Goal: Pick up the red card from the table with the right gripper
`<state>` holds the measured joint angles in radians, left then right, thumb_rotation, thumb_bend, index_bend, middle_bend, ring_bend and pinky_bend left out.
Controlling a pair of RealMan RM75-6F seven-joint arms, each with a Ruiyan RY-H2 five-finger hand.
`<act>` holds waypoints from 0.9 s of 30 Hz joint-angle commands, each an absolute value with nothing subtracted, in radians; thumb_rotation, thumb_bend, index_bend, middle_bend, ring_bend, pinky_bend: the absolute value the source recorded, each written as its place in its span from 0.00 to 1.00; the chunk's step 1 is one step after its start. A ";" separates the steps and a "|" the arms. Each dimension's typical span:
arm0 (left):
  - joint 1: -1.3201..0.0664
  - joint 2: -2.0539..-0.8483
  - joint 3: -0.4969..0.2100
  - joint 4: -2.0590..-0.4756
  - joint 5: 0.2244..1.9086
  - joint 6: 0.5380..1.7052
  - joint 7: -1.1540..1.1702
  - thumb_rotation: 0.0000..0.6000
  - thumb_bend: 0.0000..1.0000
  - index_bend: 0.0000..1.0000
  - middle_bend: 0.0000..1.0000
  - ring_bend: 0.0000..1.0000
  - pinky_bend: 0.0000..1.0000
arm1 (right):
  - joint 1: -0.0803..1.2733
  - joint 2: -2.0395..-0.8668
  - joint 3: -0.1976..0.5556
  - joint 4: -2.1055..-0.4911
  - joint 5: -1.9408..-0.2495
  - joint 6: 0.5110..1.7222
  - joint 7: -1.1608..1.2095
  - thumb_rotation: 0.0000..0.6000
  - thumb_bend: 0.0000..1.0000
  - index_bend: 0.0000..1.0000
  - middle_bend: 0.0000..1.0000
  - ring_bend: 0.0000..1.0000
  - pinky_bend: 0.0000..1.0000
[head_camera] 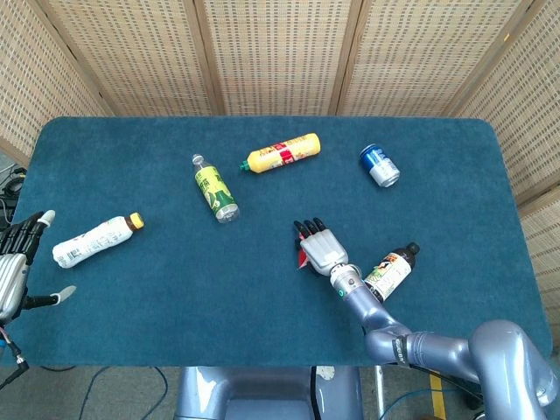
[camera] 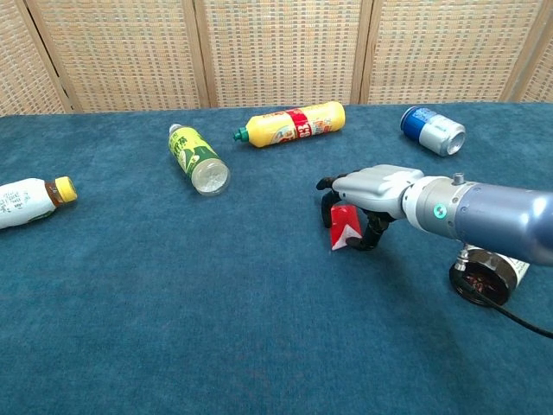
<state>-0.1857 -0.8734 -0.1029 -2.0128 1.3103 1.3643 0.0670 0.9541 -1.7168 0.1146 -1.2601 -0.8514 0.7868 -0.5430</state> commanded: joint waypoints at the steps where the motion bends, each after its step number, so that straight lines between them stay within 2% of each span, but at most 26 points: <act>1: -0.186 -0.873 -0.103 -2.013 1.310 1.365 0.067 1.00 0.00 0.00 0.00 0.00 0.00 | 0.954 -1.717 0.114 -1.259 -0.852 0.786 -0.543 1.00 0.60 0.70 0.00 0.00 0.00; 5: -0.185 -0.873 -0.103 -2.013 1.311 1.364 0.065 1.00 0.00 0.00 0.00 0.00 0.00 | 0.953 -1.720 0.114 -1.258 -0.856 0.786 -0.542 1.00 0.61 0.75 0.00 0.00 0.00; 11: -0.185 -0.871 -0.103 -2.012 1.311 1.364 0.061 1.00 0.00 0.00 0.00 0.00 0.00 | 0.945 -1.719 0.118 -1.263 -0.884 0.798 -0.523 1.00 0.59 0.75 0.01 0.00 0.00; 27: -0.185 -0.872 -0.101 -2.015 1.317 1.366 0.065 1.00 0.00 0.00 0.00 0.00 0.00 | 0.920 -1.716 0.116 -1.260 -0.955 0.812 -0.480 1.00 0.62 0.73 0.03 0.00 0.00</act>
<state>-0.1846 -0.8718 -0.1006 -2.0148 1.3173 1.3658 0.0646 0.9199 -1.7162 0.1148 -1.2601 -0.9543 0.8119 -0.4804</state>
